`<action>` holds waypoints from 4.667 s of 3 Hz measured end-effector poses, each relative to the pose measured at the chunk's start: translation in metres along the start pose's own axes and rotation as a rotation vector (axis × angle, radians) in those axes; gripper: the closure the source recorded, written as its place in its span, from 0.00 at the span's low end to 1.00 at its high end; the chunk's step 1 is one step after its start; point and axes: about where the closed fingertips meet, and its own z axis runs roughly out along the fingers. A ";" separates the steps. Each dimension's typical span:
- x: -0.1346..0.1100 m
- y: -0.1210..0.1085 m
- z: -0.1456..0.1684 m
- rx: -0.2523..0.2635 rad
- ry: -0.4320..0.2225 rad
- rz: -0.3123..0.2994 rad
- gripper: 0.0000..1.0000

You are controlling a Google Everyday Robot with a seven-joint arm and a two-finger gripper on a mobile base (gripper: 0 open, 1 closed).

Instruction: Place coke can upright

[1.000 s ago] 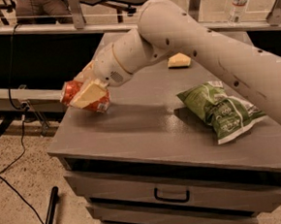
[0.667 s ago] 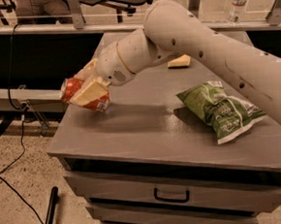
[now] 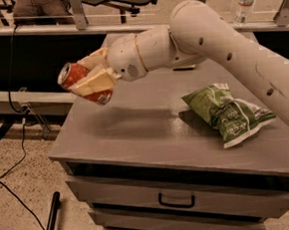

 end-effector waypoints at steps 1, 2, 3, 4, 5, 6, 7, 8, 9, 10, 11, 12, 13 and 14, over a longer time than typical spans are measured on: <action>-0.005 0.002 -0.007 0.010 -0.158 0.023 1.00; -0.007 0.008 -0.005 -0.004 -0.296 0.064 1.00; -0.005 0.012 -0.002 -0.003 -0.322 0.103 1.00; -0.004 0.013 -0.002 -0.002 -0.322 0.114 1.00; 0.006 0.016 0.003 0.000 -0.337 0.148 1.00; 0.020 0.019 0.009 0.010 -0.340 0.194 1.00; 0.029 0.021 0.012 0.029 -0.333 0.227 1.00; 0.032 0.020 0.012 0.044 -0.324 0.238 1.00; 0.031 0.018 0.011 0.059 -0.329 0.240 1.00; 0.027 0.015 0.011 0.066 -0.350 0.227 1.00; 0.024 0.011 0.016 0.058 -0.364 0.221 1.00; 0.022 0.005 0.029 0.033 -0.371 0.215 1.00; 0.020 0.002 0.039 0.020 -0.356 0.210 1.00; 0.018 0.002 0.045 0.025 -0.276 0.195 1.00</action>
Offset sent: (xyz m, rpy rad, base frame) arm -0.0132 -0.0067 0.0049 0.4613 0.1202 0.0568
